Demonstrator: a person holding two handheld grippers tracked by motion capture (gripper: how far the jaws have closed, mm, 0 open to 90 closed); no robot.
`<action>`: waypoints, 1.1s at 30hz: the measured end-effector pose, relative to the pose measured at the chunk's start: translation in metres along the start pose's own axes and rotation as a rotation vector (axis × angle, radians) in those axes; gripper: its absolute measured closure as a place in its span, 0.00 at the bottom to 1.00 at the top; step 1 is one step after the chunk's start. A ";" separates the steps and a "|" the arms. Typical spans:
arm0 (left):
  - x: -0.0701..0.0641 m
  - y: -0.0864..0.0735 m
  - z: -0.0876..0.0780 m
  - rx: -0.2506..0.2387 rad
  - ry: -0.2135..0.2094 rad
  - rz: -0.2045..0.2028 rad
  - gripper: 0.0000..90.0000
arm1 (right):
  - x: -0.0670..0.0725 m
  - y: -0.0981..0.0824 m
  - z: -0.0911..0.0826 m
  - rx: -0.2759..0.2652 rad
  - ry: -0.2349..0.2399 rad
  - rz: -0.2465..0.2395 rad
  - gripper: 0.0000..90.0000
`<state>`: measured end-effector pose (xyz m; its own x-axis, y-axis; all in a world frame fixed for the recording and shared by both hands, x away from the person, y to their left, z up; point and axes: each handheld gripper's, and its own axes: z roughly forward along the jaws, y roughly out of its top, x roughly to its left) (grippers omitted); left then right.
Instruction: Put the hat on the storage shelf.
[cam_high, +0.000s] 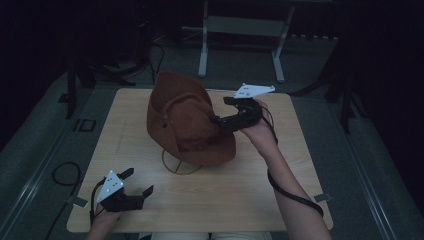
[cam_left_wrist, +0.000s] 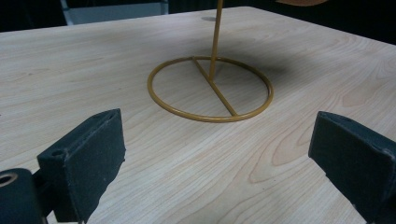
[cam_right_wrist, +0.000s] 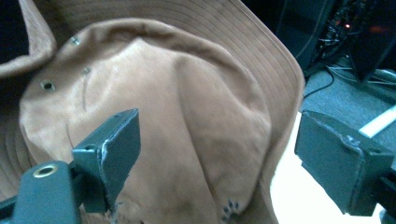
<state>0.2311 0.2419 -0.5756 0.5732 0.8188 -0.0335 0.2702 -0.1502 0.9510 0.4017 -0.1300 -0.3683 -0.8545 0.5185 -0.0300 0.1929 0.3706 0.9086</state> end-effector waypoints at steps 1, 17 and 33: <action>0.000 0.000 0.000 -0.002 0.001 -0.001 0.05 | -0.002 -0.004 -0.002 -0.001 -0.005 0.008 0.16; -0.001 0.000 0.000 -0.001 0.006 0.001 0.05 | -0.020 -0.066 -0.026 0.005 -0.036 0.084 0.16; -0.002 0.000 0.001 0.006 0.004 0.010 0.05 | -0.024 -0.130 -0.049 0.034 -0.068 0.127 0.16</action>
<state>0.2307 0.2399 -0.5761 0.5725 0.8196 -0.0225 0.2689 -0.1617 0.9495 0.3736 -0.2279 -0.4654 -0.7878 0.6135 0.0552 0.3149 0.3241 0.8921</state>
